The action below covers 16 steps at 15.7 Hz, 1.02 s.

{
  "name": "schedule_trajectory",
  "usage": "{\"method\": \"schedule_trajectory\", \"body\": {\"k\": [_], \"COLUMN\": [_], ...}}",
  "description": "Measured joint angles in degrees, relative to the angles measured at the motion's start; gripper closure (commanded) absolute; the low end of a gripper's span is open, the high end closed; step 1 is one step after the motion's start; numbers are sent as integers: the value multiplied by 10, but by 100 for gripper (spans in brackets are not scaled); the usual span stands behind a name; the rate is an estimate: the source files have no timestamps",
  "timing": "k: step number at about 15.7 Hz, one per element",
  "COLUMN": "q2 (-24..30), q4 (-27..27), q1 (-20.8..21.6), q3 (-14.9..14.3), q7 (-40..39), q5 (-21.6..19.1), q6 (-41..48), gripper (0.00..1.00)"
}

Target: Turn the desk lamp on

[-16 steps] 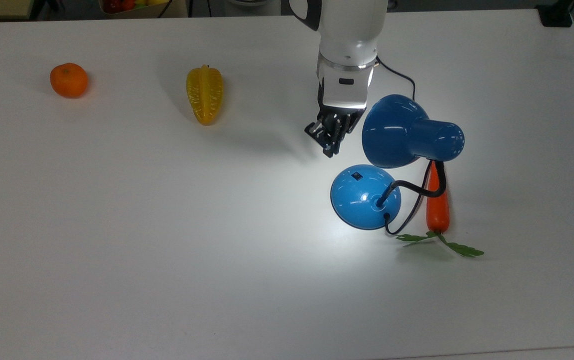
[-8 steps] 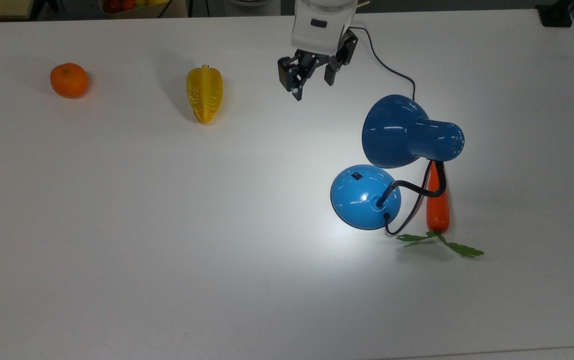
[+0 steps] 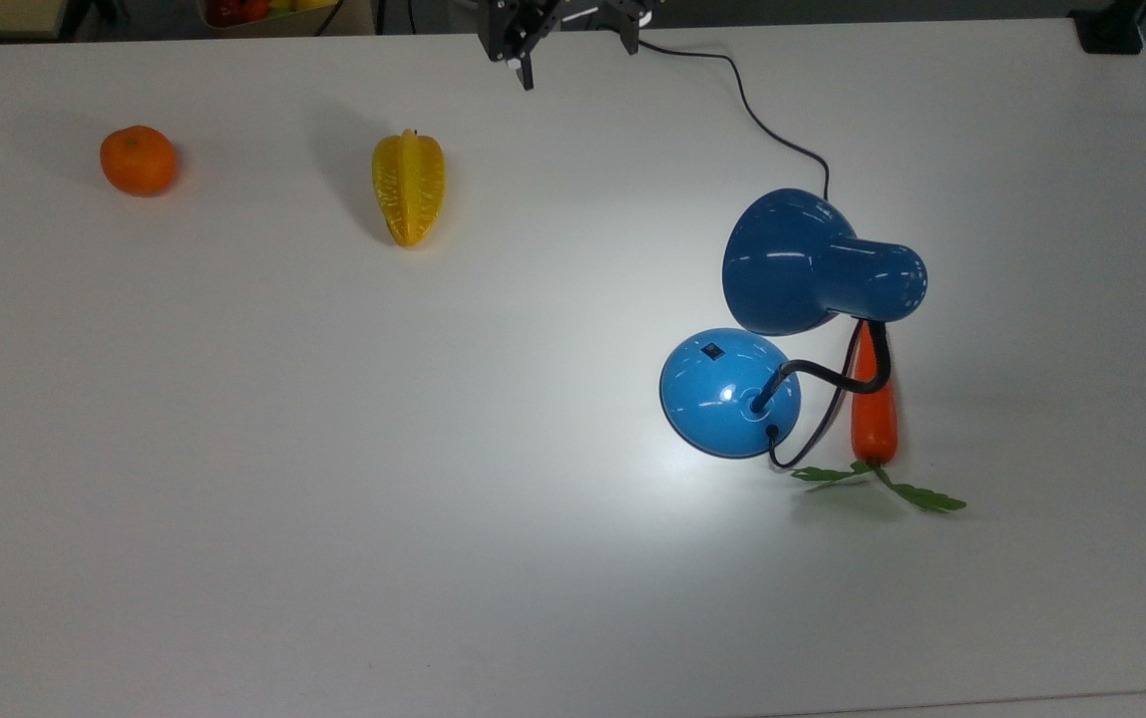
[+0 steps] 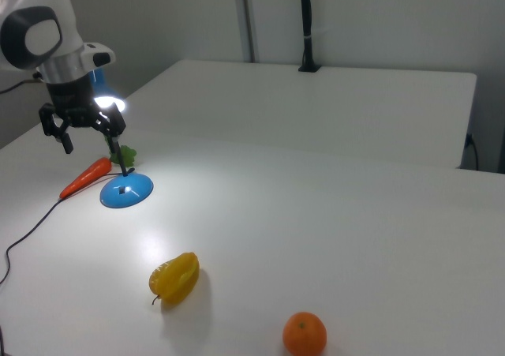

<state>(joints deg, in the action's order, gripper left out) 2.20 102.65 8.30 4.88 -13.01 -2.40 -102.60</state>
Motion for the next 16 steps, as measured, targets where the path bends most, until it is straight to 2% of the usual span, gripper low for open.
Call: {"method": "schedule_trajectory", "body": {"k": [6,12,16], "q2": [15,16,16], "q4": [-32,-55,-59], "q1": [0,0,1], "q3": [-25,-77,-82], "q7": [131,139,117], "q5": [0,-24,-25], "q6": [32,41,39], "gripper": [0,0,0]}}
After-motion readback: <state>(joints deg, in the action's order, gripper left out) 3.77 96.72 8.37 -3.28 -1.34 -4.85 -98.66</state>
